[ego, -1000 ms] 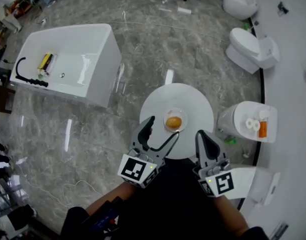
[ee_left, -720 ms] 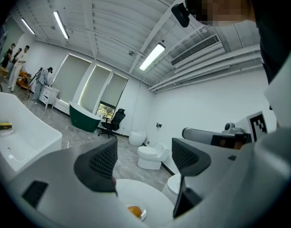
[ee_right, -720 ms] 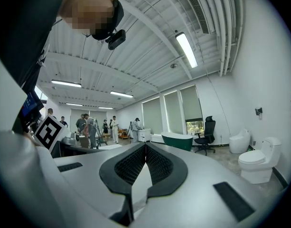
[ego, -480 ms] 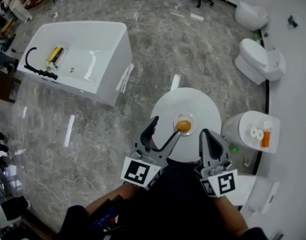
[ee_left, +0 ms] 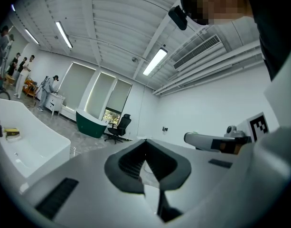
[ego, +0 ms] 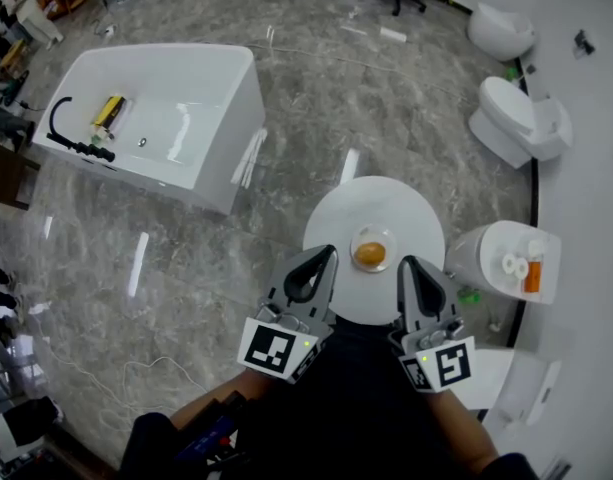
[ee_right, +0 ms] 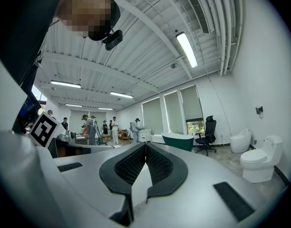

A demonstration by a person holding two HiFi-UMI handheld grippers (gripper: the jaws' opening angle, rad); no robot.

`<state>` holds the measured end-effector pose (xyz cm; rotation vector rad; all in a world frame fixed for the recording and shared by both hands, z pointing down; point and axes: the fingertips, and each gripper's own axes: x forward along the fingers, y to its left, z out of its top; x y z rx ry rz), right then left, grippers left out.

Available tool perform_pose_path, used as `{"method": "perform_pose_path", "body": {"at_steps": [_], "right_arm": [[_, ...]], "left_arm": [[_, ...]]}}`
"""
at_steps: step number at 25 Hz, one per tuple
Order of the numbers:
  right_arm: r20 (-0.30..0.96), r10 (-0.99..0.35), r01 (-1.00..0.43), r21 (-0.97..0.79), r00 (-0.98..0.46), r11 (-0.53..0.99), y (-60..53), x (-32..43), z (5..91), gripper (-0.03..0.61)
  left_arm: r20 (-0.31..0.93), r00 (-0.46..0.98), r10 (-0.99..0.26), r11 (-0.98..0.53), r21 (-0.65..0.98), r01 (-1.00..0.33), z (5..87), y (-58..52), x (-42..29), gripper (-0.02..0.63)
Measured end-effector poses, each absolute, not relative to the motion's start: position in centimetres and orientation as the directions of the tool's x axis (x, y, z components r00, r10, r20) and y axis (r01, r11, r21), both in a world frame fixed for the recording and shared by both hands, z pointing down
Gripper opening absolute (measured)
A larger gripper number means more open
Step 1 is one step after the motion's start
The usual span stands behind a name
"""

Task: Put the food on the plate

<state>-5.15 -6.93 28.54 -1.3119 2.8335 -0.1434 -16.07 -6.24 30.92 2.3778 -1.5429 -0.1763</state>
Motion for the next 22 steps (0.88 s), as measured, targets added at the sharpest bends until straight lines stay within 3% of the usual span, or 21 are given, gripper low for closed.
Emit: {"method": "perform_pose_path", "body": {"at_steps": [22], "right_arm": [[0.031, -0.760, -0.761, -0.051, -0.649, 0.647, -8.6, -5.4, 28.3, 0.008]], "left_arm": [[0.002, 0.414, -0.910, -0.402, 0.236, -0.885, 29.7, -7.5, -15.2, 0.000]]}}
